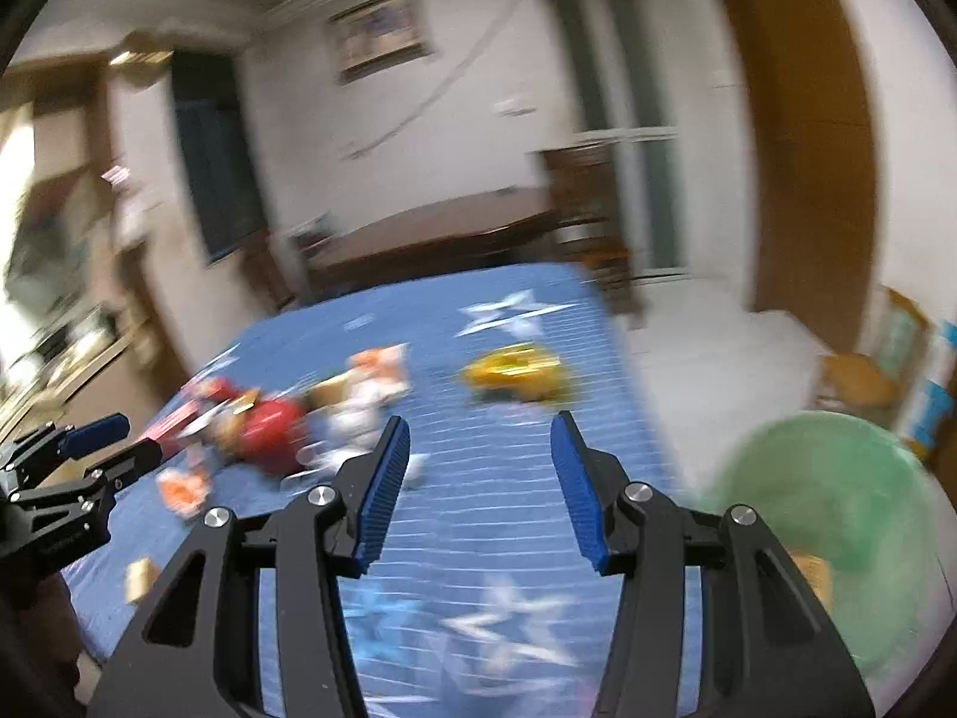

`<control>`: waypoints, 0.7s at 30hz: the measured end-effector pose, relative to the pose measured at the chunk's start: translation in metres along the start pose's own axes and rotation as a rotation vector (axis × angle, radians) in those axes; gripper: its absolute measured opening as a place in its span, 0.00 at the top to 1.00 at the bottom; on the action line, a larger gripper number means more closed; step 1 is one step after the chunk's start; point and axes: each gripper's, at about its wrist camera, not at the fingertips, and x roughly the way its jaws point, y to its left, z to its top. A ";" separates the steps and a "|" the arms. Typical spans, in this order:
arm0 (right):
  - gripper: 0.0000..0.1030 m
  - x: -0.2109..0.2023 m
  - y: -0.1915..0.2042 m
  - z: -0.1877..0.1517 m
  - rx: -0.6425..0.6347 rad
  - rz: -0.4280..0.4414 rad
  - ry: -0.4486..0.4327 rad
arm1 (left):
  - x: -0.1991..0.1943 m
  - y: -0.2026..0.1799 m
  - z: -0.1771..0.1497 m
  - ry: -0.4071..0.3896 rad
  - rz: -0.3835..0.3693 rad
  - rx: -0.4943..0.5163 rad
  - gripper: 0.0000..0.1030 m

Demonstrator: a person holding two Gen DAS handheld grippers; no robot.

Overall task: Collect trash
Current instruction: 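Return both tools to the table toward the sponge and orange paper cup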

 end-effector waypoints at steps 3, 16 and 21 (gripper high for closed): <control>0.54 0.029 0.041 0.001 -0.079 0.136 0.065 | -0.004 0.052 -0.035 0.096 0.106 -0.087 0.47; 0.54 0.113 0.193 -0.027 -0.400 0.610 0.407 | 0.010 0.091 -0.129 0.326 0.112 -0.296 0.47; 0.44 0.142 0.228 -0.033 -0.482 0.667 0.499 | 0.020 0.087 -0.124 0.311 0.092 -0.306 0.47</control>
